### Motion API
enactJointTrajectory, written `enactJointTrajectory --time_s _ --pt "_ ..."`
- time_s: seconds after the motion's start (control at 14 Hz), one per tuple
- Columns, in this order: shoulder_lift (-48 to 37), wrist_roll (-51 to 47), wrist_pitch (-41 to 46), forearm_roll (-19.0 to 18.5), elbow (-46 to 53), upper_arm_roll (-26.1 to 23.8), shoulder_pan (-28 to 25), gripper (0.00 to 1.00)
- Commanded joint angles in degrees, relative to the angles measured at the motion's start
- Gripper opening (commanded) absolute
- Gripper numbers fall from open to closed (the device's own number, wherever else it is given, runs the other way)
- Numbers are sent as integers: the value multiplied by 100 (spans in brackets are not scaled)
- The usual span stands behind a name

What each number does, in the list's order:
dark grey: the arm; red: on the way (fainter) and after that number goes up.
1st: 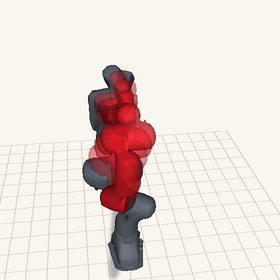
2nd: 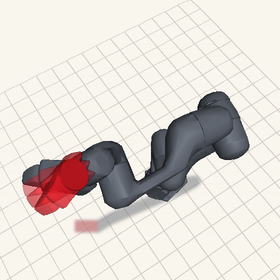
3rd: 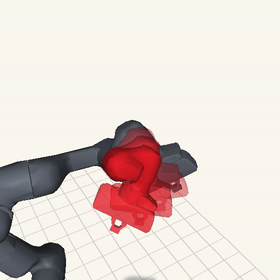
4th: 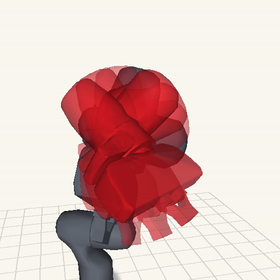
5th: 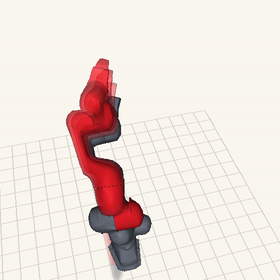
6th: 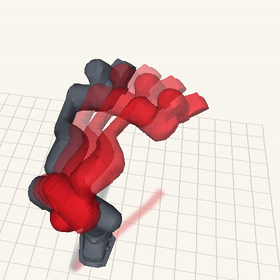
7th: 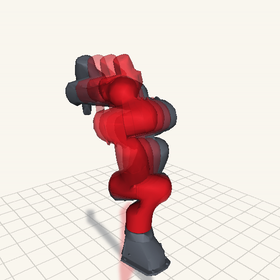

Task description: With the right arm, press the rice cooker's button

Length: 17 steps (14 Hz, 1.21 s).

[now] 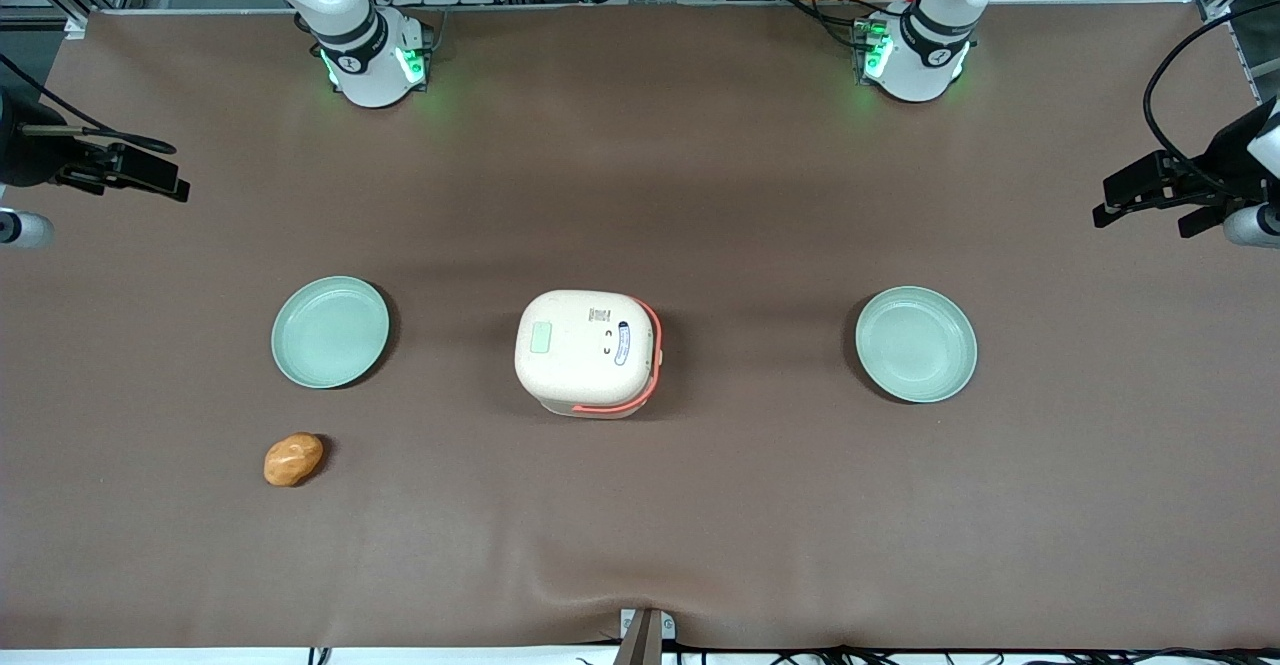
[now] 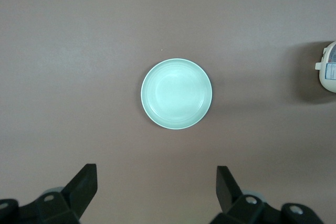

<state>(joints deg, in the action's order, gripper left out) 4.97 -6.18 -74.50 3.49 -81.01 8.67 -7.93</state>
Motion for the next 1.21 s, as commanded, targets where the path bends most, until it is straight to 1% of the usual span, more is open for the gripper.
enactJointTrajectory --time_s 0.0,0.36,0.71,0.86,1.14 --pt "-75 -33 58 -68 15 3 2 100" --pt "-48 55 50 11 15 39 11 100" --pt "-40 117 6 -42 234 21 -33 100" --pt "-31 108 6 54 235 4 -42 100" --pt "4 56 15 46 208 -233 -314 100"
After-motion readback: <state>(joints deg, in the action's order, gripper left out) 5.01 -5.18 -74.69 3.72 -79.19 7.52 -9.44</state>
